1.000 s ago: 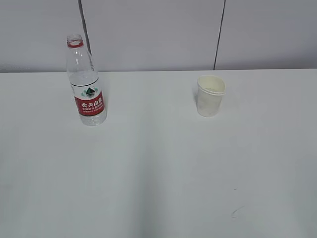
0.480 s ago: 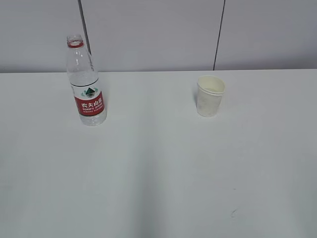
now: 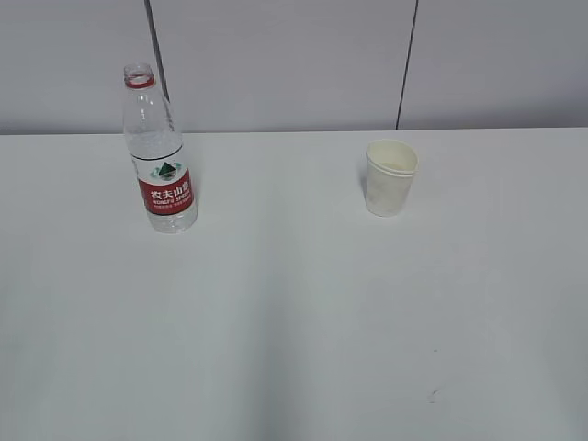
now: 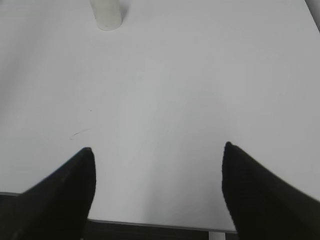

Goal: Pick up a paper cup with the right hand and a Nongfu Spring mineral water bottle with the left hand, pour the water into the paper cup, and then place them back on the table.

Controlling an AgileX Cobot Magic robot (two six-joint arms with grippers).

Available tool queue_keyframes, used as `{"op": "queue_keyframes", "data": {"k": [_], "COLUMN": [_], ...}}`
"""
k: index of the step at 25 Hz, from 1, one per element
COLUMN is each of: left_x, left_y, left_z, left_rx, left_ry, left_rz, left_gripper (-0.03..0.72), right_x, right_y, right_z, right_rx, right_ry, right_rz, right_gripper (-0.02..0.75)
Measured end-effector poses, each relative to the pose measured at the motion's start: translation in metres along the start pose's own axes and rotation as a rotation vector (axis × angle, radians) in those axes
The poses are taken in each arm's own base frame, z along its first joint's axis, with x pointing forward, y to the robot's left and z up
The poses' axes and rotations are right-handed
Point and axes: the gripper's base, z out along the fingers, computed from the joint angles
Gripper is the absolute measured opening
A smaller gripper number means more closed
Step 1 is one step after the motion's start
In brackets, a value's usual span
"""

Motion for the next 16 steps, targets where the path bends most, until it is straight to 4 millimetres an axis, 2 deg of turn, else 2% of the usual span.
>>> {"op": "queue_keyframes", "data": {"k": [16], "left_x": [0.0000], "left_y": [0.0000], "left_z": [0.0000], "left_rx": [0.000], "left_ry": [0.000], "left_rz": [0.000], "left_gripper": [0.490], "right_x": [0.0000], "right_y": [-0.0008], "right_z": [0.0000], "right_rx": [0.010], "right_ry": [0.001], "right_rz": [-0.004], "right_gripper": [0.588]}}
